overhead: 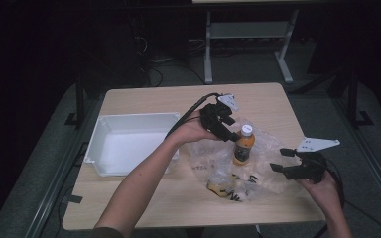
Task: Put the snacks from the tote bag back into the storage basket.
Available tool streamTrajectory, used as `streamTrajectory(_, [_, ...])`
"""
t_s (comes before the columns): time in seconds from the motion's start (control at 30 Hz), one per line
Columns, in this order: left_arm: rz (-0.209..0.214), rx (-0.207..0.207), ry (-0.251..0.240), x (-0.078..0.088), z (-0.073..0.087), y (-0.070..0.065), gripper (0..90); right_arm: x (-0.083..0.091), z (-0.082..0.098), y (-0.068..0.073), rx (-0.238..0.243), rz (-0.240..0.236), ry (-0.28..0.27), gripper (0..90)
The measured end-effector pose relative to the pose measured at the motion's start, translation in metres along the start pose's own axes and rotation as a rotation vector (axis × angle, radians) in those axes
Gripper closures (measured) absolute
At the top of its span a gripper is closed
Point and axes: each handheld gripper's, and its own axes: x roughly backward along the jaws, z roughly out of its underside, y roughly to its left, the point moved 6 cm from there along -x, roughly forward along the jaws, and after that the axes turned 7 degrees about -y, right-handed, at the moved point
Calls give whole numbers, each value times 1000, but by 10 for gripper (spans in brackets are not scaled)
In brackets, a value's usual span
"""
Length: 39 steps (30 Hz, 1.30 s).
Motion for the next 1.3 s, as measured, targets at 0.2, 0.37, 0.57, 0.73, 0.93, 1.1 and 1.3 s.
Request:
streamTrajectory(0.2, [22,-6,11,-6,-7,-5,341,0,-2,2,7,-5,-8,293])
streamTrajectory(0.37, [38,5,34,-15,-10,-3,375,2,-5,3,30,15,-19,305])
streamTrajectory(0.57, [61,-19,27,-21,-14,-5,452,1,-5,3,15,6,-25,304])
streamTrajectory(0.73, [65,-44,41,-21,-16,-6,493,-1,-4,4,27,4,-15,307])
streamTrajectory(0.93, [60,-61,42,-22,-24,-6,514,-1,-4,4,26,8,-17,307])
streamTrajectory(1.1, [57,-67,58,-25,-23,-6,523,0,-4,4,24,8,-16,307])
streamTrajectory(1.3, [54,-68,79,-27,-20,-4,541,0,-3,3,21,10,-14,308])
